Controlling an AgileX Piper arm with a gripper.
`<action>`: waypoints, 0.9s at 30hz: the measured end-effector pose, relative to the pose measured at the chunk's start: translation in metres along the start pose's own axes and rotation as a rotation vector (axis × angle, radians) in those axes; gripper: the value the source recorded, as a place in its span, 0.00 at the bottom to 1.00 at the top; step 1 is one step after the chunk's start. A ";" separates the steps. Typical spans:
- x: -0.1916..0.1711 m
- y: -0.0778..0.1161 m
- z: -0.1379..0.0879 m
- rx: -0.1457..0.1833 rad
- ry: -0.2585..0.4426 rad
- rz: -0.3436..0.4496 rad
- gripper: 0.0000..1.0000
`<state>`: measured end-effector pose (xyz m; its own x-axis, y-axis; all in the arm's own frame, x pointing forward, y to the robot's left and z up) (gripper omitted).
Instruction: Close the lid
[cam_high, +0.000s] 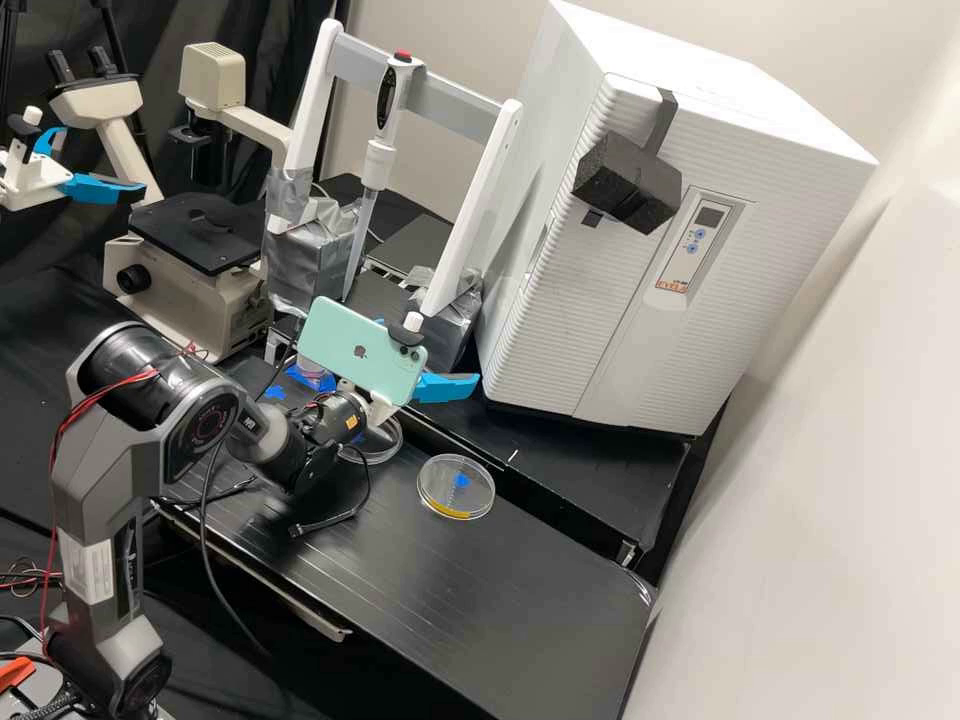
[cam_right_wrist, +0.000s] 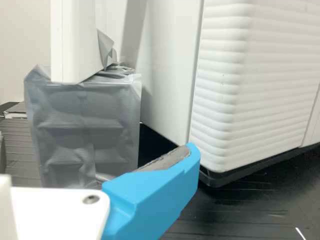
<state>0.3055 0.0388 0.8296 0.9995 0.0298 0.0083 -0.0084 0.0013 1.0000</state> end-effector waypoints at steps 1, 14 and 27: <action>0.000 0.000 0.000 0.000 0.000 0.000 1.00; -0.029 0.014 0.022 0.007 -0.029 0.040 1.00; -0.105 0.057 0.059 0.056 -0.053 0.231 1.00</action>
<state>0.2023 -0.0231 0.8854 0.9714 -0.0300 0.2355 -0.2368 -0.0549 0.9700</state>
